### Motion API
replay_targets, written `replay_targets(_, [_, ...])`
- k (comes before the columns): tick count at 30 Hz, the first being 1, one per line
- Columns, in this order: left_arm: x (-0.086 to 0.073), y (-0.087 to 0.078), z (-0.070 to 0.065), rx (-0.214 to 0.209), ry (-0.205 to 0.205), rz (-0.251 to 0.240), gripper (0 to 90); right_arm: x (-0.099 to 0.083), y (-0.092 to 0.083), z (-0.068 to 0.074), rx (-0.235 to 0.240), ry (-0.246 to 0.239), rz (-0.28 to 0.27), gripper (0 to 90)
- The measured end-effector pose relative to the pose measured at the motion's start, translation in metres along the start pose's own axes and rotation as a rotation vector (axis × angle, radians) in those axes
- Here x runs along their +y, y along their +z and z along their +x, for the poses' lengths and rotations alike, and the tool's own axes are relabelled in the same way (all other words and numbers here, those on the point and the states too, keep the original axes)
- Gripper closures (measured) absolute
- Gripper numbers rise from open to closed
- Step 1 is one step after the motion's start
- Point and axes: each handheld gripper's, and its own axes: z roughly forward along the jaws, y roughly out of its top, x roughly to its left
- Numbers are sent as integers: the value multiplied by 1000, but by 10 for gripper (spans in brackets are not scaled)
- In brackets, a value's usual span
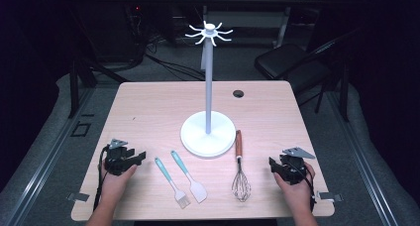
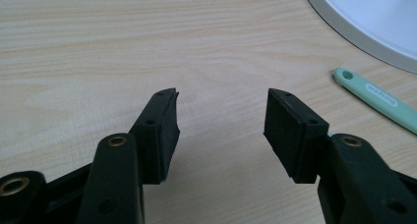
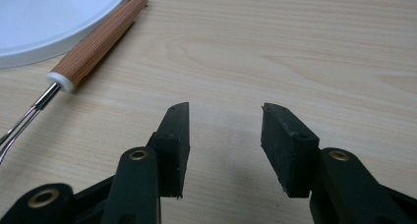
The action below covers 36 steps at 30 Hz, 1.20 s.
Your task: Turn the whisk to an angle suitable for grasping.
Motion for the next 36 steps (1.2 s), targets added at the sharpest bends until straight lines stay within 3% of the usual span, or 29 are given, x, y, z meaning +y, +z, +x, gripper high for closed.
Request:
replay_targets(13, [0,-2,1,1,-10,-8,466,4,0,7,12,-8,9,575])
replay_targets(18, [-1,-6,1,16,-10,2,483,18,-7,16,53,-9,24,603])
replay_targets(20, [-1,-7,2,17,-12,-4,483,25,-10,22,62,-47,55,603])
replay_targets(22, [-1,-8,3,16,-18,-4,483,27,-7,28,77,-45,35,602])
replay_targets(23, [-1,-8,3,16,-18,-3,482,32,-2,39,100,-62,33,601])
replay_targets(26, [-2,-8,3,14,-14,3,480,38,9,55,118,-91,56,589])
replay_targets(30, [-2,-8,4,18,-6,11,478,43,25,69,120,-115,83,583])
replay_targets(36, [-3,-5,6,18,-11,12,474,47,43,76,129,-95,124,582])
